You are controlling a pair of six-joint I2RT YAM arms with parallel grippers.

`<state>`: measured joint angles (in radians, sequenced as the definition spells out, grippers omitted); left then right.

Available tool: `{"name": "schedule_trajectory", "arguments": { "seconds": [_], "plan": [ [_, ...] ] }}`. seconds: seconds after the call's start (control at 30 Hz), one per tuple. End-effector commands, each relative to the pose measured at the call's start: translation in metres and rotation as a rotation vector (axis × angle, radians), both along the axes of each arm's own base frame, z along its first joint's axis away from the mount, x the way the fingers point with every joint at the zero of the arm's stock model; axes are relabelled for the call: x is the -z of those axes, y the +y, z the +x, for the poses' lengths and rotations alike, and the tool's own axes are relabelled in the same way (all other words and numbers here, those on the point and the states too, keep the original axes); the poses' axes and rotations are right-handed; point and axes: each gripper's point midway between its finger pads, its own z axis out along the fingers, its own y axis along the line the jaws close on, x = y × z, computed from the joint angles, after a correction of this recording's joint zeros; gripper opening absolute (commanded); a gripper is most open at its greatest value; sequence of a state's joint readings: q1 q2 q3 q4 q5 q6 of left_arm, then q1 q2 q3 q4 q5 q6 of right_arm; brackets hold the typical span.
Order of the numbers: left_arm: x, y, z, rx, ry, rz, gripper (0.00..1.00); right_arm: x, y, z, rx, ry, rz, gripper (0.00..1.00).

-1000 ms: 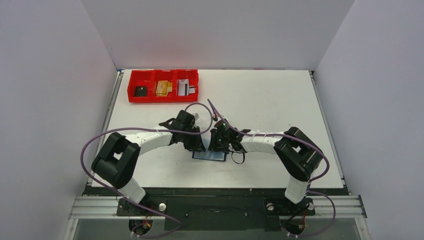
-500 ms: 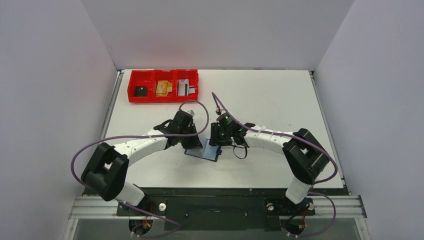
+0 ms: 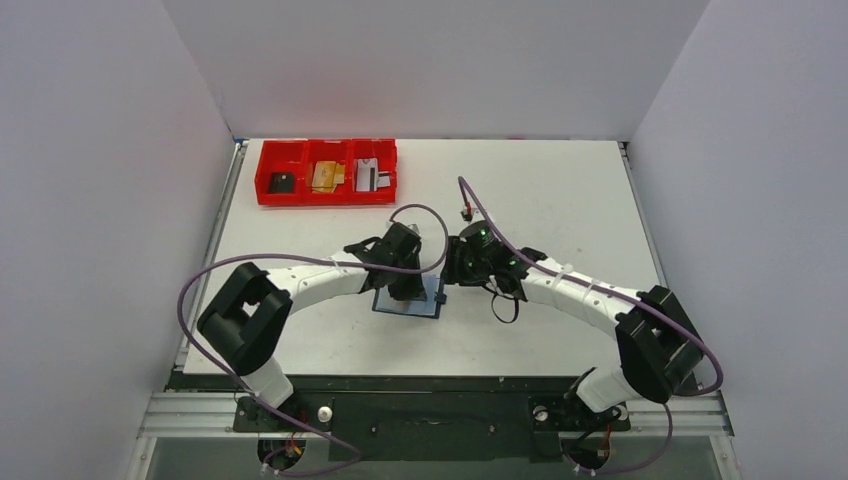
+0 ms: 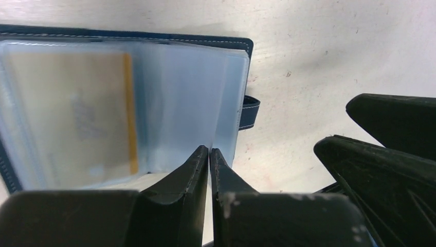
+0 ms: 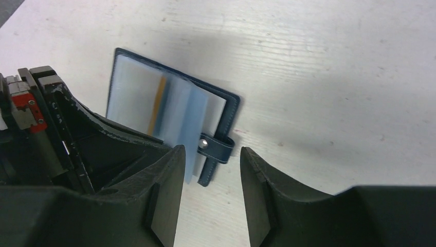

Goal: Take the credit cards out of the card holder
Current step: Remove the credit card from the card holder.

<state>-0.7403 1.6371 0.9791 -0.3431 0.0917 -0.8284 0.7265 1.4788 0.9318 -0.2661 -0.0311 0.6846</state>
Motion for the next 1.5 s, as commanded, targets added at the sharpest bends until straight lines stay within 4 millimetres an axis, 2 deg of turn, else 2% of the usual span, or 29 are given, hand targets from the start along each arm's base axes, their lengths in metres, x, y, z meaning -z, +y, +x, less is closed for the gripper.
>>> {"name": "schedule_trajectory", "arguments": {
  "seconds": [0.0, 0.1, 0.27, 0.47, 0.57, 0.77, 0.87, 0.9, 0.93, 0.97, 1.0, 1.13, 1.23, 1.47],
  "plan": [
    [-0.003, -0.026, 0.01, 0.016, -0.026, -0.02, 0.1, -0.001, -0.025, 0.003, 0.07, -0.029, -0.042, 0.4],
    [0.001, -0.041, 0.011, 0.048, -0.021, -0.037, 0.19, 0.0, -0.034, 0.001, 0.087, -0.03, -0.042, 0.4],
    [-0.004, -0.051, 0.017, 0.07, -0.034, -0.051, 0.29, -0.002, -0.041, -0.002, 0.098, -0.031, -0.046, 0.39],
    [-0.025, -0.046, 0.025, 0.066, -0.078, -0.079, 0.39, -0.007, -0.038, -0.002, 0.101, -0.025, -0.03, 0.39],
    [-0.039, -0.038, 0.03, 0.055, -0.102, -0.088, 0.41, -0.012, -0.03, -0.002, 0.093, -0.026, -0.013, 0.39],
    [-0.052, 0.001, 0.047, -0.017, -0.127, -0.084, 0.42, -0.026, -0.002, 0.0, 0.077, -0.027, 0.03, 0.37],
    [-0.046, 0.022, 0.048, -0.046, -0.115, -0.066, 0.42, -0.029, 0.017, -0.002, 0.048, -0.024, 0.036, 0.37],
    [-0.049, 0.031, 0.053, -0.071, -0.12, -0.067, 0.42, -0.036, 0.025, 0.0, 0.04, -0.032, 0.047, 0.37],
    [-0.045, 0.039, 0.05, -0.081, -0.11, -0.055, 0.42, -0.03, 0.033, -0.003, 0.027, -0.016, 0.037, 0.37],
    [-0.043, 0.049, 0.051, -0.106, -0.106, -0.052, 0.41, -0.035, 0.041, -0.001, 0.019, -0.019, 0.044, 0.37],
    [-0.045, 0.056, 0.052, -0.119, -0.11, -0.052, 0.41, -0.026, 0.049, -0.005, 0.006, 0.007, 0.035, 0.37],
    [-0.039, 0.087, 0.05, -0.173, -0.097, -0.032, 0.41, -0.01, 0.08, -0.005, -0.033, 0.058, 0.044, 0.38],
    [-0.033, 0.104, 0.043, -0.202, -0.084, -0.015, 0.42, 0.006, 0.096, -0.003, -0.057, 0.09, 0.031, 0.4],
    [-0.03, 0.12, 0.031, -0.229, -0.086, -0.02, 0.42, 0.028, 0.108, 0.004, -0.066, 0.111, -0.033, 0.43]
  ]
}}
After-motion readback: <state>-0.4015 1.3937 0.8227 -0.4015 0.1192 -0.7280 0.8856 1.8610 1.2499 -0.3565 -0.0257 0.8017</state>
